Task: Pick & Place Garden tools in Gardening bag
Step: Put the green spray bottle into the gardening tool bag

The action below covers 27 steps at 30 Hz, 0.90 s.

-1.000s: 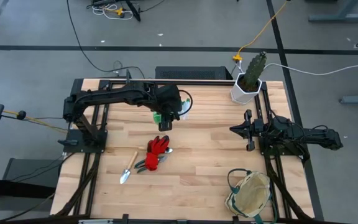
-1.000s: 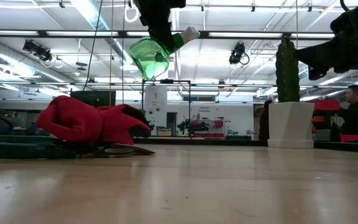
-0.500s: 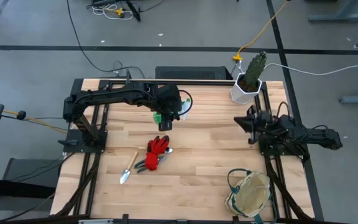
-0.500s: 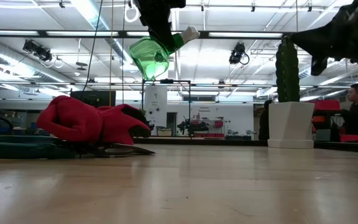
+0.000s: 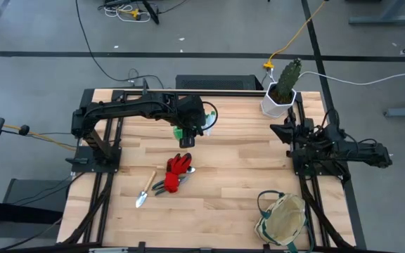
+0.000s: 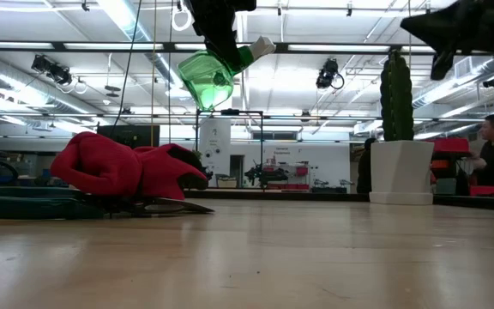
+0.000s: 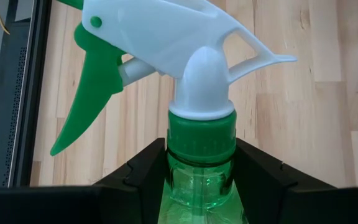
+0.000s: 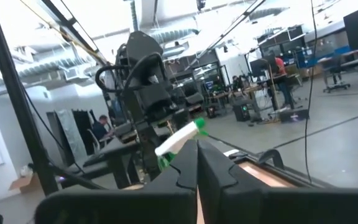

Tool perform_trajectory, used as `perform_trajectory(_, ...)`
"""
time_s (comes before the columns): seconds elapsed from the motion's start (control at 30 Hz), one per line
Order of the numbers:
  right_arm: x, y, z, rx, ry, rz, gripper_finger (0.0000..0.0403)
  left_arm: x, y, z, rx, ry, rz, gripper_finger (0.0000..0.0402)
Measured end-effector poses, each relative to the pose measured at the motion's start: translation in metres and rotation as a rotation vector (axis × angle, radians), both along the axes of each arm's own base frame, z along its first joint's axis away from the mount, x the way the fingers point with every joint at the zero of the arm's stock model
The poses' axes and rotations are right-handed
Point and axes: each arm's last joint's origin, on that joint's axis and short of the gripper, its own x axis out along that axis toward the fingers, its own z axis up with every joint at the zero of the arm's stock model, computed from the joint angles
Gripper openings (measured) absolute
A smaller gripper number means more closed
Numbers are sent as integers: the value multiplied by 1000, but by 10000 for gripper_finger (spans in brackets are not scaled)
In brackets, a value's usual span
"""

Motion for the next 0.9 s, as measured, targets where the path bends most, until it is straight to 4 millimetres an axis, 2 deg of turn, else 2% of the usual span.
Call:
perform_trajectory(0.27, 21, -1, 39, -6, 69, 1, 2, 0, 0, 0, 0, 0, 0, 172)
perform_trajectory(0.57, 61, -2, 90, -8, 113, 48, 2, 0, 0, 0, 3, 1, 2, 172)
perform_trajectory(0.77, 87, -3, 103, 48, 141, 65, 2, 0, 0, 0, 7, 2, 4, 172)
perform_trajectory(0.9, 100, -3, 99, 132, 148, 81, 2, 0, 1, 0, 23, 4, 14, 172)
